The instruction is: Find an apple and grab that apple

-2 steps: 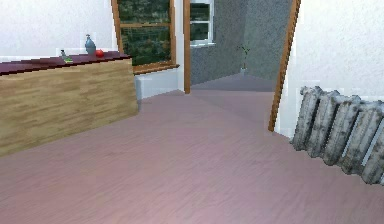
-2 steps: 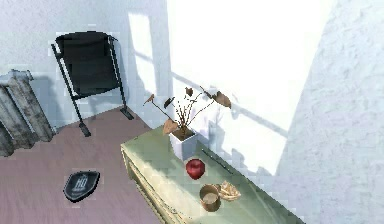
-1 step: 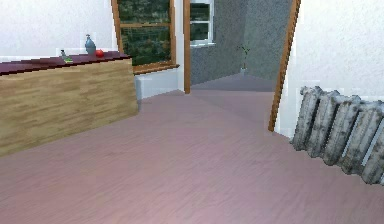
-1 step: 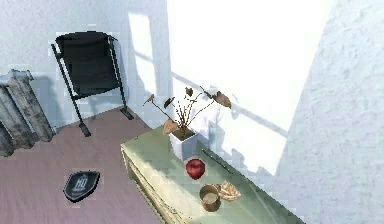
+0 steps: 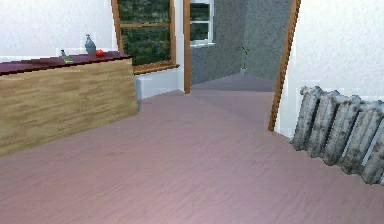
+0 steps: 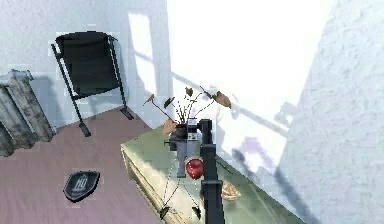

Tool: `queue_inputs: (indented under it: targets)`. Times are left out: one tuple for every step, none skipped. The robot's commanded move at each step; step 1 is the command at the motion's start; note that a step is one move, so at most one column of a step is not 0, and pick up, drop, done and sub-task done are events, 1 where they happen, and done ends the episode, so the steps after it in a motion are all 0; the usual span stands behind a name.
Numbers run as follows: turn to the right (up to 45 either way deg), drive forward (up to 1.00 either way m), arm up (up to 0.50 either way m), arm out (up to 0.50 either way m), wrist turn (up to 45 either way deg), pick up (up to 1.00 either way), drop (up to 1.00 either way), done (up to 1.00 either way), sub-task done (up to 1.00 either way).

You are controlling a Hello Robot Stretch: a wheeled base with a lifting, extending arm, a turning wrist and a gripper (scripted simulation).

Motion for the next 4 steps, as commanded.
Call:
queue_inputs:
  targets:
    - [0.0, 0.0, 0.0, 0.0, 45.0, 0.0, 0.0, 0.0, 0.0]
    - [0.0, 0.0, 0.0, 0.0, 45.0, 0.0, 0.0, 0.0, 0.0]
    - [0.0, 0.0, 0.0, 0.0, 45.0, 0.0, 0.0, 0.0, 0.0]
    - [0.0, 0.0, 0.0, 0.0, 45.0, 0.0, 0.0, 0.0, 0.0]
